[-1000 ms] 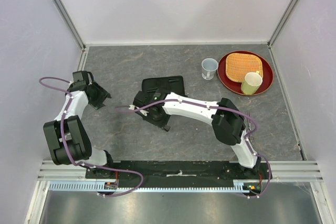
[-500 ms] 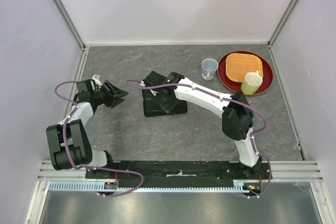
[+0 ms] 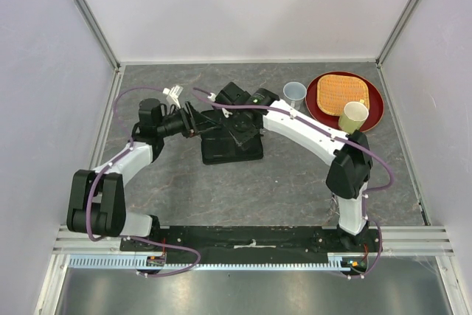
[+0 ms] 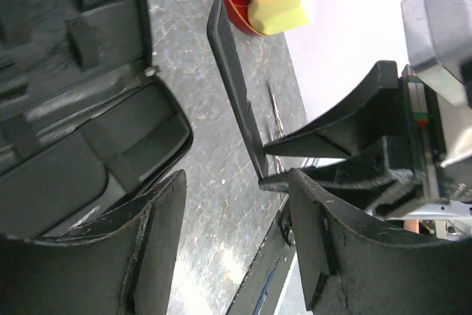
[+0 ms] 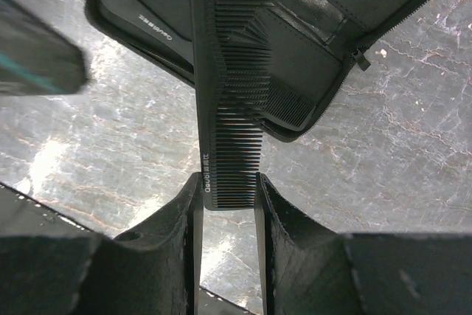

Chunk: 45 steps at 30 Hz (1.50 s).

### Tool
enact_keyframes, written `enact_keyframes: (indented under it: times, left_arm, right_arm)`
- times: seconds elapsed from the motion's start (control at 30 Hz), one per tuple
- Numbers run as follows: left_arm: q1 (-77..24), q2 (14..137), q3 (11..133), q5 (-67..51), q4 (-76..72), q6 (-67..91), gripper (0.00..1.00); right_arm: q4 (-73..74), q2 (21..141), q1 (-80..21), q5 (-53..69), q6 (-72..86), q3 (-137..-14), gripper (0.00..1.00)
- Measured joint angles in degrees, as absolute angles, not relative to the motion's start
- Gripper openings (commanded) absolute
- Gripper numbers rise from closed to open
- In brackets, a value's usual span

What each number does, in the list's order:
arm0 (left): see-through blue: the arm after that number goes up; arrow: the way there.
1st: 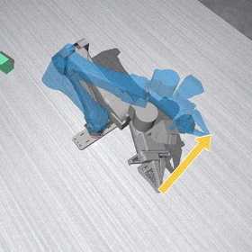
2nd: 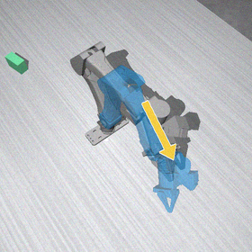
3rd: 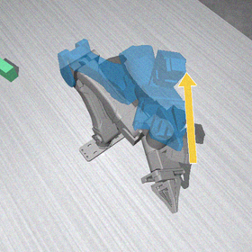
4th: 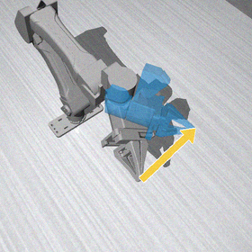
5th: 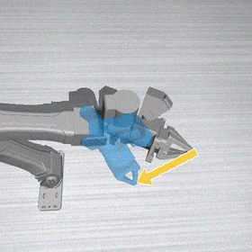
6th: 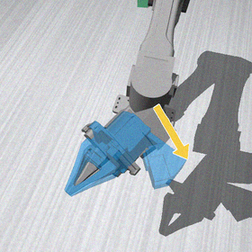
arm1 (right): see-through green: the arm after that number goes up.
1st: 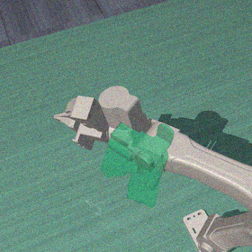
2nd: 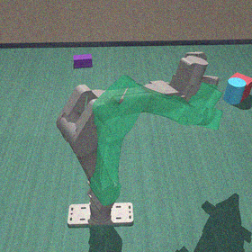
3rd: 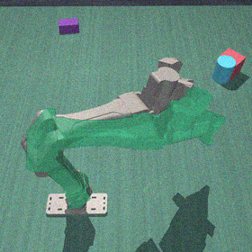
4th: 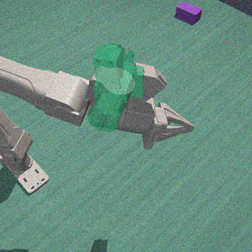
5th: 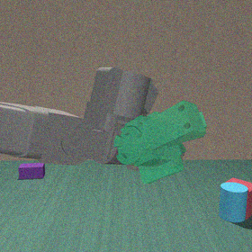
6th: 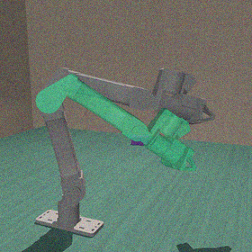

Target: Sort the hair-cutting tools

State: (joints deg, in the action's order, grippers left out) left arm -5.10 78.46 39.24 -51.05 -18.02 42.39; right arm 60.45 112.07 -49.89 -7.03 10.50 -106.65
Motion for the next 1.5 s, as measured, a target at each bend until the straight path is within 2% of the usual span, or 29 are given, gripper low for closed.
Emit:
enact_keyframes:
  times: [0.4,0.53,0.57,0.63,0.73,0.77,0.8,0.83,0.87,0.9,0.93,1.0,1.03,1.13,1.2,1.5]
  left_arm:
    - [-10.39,82.52,40.45,-47.68,-30.50,47.13,0.72]
    - [-10.76,83.35,40.45,-46.17,-32.49,48.90,0.70]
    - [-10.79,83.61,40.56,-45.93,-33.01,49.25,0.63]
    - [-10.81,84.33,41.01,-45.47,-33.50,50.13,0.57]
    - [-10.79,85.38,41.45,-45.06,-34.30,51.24,0.35]
    - [-10.81,85.71,41.56,-45.01,-34.54,51.42,0.15]
    - [-10.81,85.93,41.65,-45.01,-34.61,51.79,0.07]
    - [-10.81,86.26,41.71,-45.08,-34.72,51.99,0.02]
    - [-10.83,86.46,41.85,-45.12,-34.81,52.62,0.02]
    - [-10.90,86.63,42.13,-45.30,-34.83,53.10,0.02]
    - [-11.00,86.65,42.52,-45.36,-34.79,53.30,0.02]
    - [-11.14,86.63,43.53,-45.58,-34.44,53.30,0.02]
    - [-11.20,86.63,44.18,-45.54,-33.93,53.23,0.02]
    - [-11.22,86.28,46.70,-44.80,-31.18,52.42,0.02]
    - [-11.18,85.45,48.64,-43.92,-28.40,51.72,0.02]
    - [-11.07,83.50,62.74,-41.98,-17.30,50.02,0.02]
  right_arm:
    - [58.35,108.18,-49.87,-3.29,11.84,-106.32,0.27]
    - [57.65,108.16,-49.87,-2.26,11.84,-106.08,0.27]
    - [57.54,108.16,-49.87,-2.09,11.84,-105.91,0.27]
    - [57.43,108.16,-49.87,-1.72,11.84,-105.54,0.27]
    - [57.39,108.16,-49.87,-1.34,11.84,-105.27,0.27]
    - [57.32,108.14,-49.87,-1.30,11.84,-105.16,0.27]
    - [57.25,108.09,-49.87,-1.30,11.84,-105.06,0.26]
    - [57.12,108.07,-49.87,-1.28,11.84,-104.90,0.27]
    - [57.01,108.05,-49.87,-1.28,11.81,-104.77,0.27]
    - [56.84,108.05,-49.87,-1.30,11.81,-104.62,0.29]
    - [56.66,108.05,-49.87,-1.30,11.84,-104.47,0.42]
    - [56.40,107.98,-49.87,-1.37,11.90,-104.47,0.59]
    - [55.99,107.79,-49.82,-1.43,12.08,-104.47,0.74]
    - [55.33,106.28,-49.71,-2.63,12.60,-104.44,0.93]
    - [54.37,104.71,-49.71,-4.12,12.95,-104.44,0.98]
    - [47.09,93.86,-48.47,-12.14,15.97,-102.96,0.98]
